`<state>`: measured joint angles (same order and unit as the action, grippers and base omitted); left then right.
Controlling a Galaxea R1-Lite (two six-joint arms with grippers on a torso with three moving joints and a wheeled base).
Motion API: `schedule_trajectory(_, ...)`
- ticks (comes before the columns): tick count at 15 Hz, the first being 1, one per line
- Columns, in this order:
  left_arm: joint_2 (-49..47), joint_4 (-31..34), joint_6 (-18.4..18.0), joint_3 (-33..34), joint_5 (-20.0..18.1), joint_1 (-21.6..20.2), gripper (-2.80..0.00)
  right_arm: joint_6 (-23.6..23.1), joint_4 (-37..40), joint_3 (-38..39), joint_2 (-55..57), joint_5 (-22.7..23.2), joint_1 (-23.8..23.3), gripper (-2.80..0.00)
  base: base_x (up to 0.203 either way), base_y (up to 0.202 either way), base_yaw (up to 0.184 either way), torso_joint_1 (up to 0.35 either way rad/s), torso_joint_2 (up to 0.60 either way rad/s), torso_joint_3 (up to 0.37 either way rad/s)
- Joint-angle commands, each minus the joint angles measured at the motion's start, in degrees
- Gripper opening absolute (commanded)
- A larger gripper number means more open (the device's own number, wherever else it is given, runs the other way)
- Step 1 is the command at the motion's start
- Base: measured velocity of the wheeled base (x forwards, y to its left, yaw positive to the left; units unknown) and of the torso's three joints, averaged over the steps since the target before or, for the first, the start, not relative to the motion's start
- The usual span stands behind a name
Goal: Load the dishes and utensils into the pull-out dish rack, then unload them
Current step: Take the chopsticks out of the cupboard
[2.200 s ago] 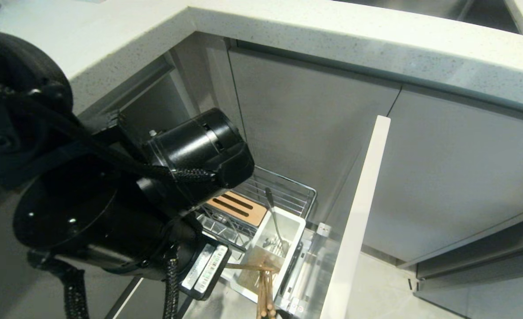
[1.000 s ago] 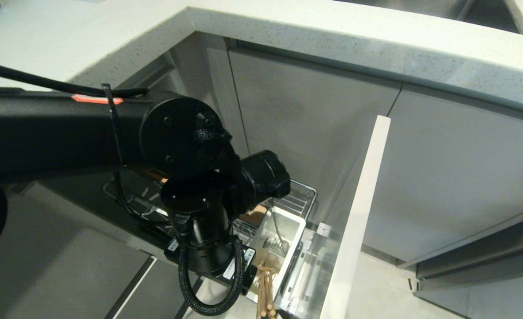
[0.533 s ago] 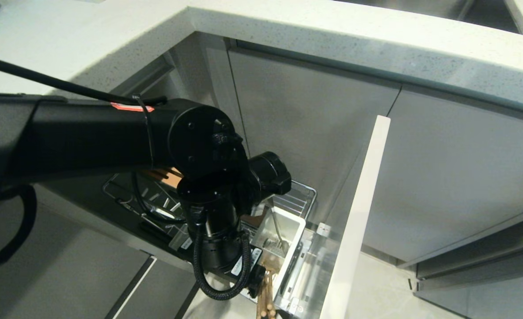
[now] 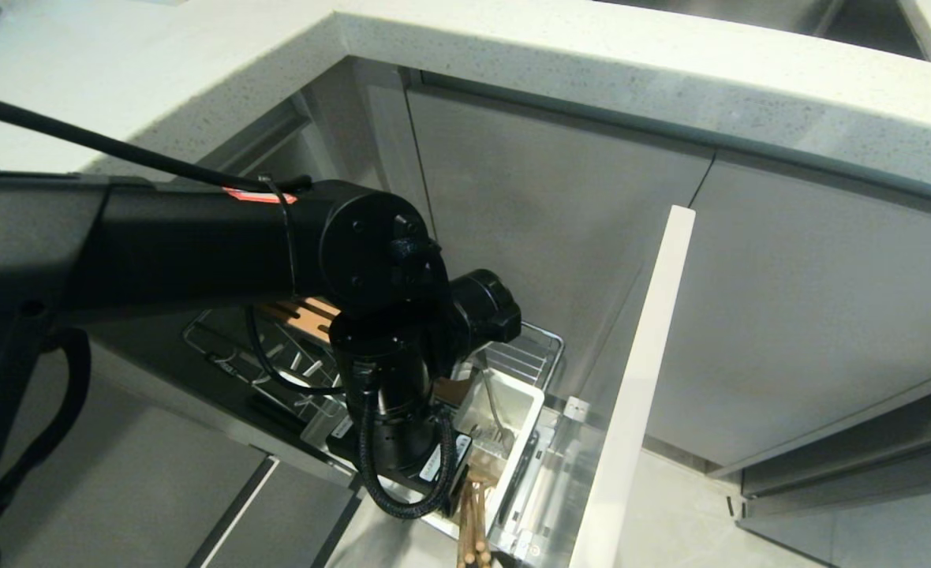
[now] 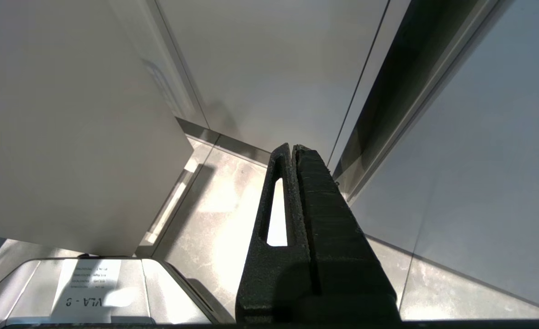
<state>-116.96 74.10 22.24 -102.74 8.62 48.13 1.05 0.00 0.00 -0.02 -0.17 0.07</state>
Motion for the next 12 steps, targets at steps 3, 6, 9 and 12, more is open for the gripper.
schedule_trajectory(3, 0.15, 0.43, 0.26, -0.44, -0.01, 0.12, -2.8, 0.01, 0.0, 0.09, 0.02, -0.01, 0.01, -2.8, 0.0, 0.0, 0.0, 0.0, 0.0, 0.0)
schedule_trajectory(6, 0.06, 0.43, 0.26, -0.44, -0.09, 0.36, -2.8, 0.01, 0.0, 0.09, 0.02, -0.01, 0.01, -2.8, 0.0, 0.0, 0.0, 0.0, 0.0, 0.0)
schedule_trajectory(9, 0.15, 0.43, 0.26, -0.53, -0.26, 0.65, -2.8, 0.01, 0.0, 0.09, 0.02, -0.01, 0.01, -2.8, 0.0, 0.0, 0.0, 0.0, 0.0, 0.0)
schedule_trajectory(12, 0.41, 0.66, 0.35, -0.53, -0.71, 1.09, -2.8, 0.01, 0.0, 0.09, 0.02, -0.01, 0.01, -2.8, 0.0, 0.0, 0.0, 0.0, 0.0, 0.0)
